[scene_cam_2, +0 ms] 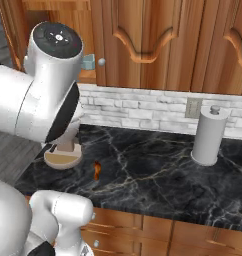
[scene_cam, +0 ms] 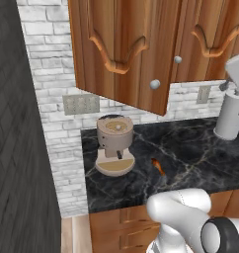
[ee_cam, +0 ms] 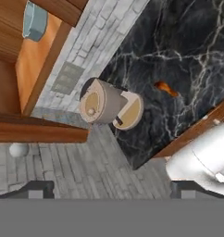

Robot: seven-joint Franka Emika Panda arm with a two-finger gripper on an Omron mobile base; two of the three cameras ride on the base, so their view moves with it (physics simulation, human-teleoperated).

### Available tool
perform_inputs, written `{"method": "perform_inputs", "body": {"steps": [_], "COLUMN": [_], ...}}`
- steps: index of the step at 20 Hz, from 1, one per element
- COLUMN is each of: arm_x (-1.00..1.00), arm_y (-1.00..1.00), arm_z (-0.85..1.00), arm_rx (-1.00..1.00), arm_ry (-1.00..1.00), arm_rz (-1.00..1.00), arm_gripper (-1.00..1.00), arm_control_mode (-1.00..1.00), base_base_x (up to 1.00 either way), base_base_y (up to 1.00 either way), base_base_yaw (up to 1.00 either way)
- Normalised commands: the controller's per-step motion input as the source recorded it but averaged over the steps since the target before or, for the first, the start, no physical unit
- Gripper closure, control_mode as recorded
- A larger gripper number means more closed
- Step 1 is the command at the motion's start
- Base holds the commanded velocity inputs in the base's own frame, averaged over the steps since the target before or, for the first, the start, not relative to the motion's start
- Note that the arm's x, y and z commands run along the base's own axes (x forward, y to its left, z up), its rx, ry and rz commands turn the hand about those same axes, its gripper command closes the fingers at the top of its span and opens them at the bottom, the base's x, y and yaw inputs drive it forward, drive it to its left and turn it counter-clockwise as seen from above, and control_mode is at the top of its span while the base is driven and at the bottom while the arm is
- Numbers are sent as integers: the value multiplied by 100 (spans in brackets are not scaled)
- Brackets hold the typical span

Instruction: Retrieve the tupperware from the cabinet, then place the raw meat into the tupperware to avoid contamination.

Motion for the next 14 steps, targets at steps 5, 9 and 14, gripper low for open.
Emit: {"method": "perform_inputs", "body": {"steps": [5,9,14], "arm_x": [82,69,51], "arm_y": [-16,4,31], "arm_z": [0,0,0], "arm_rx": [44,30,4], "arm_ry": [3,7,1], "arm_rz": [7,2,3], "arm_gripper": [-100,-100,-100], "arm_control_mode": [-100,-100,-100], "base_base_x": [0,0,0], "base_base_y": [0,0,0], "base_base_yaw": [0,0,0]}}
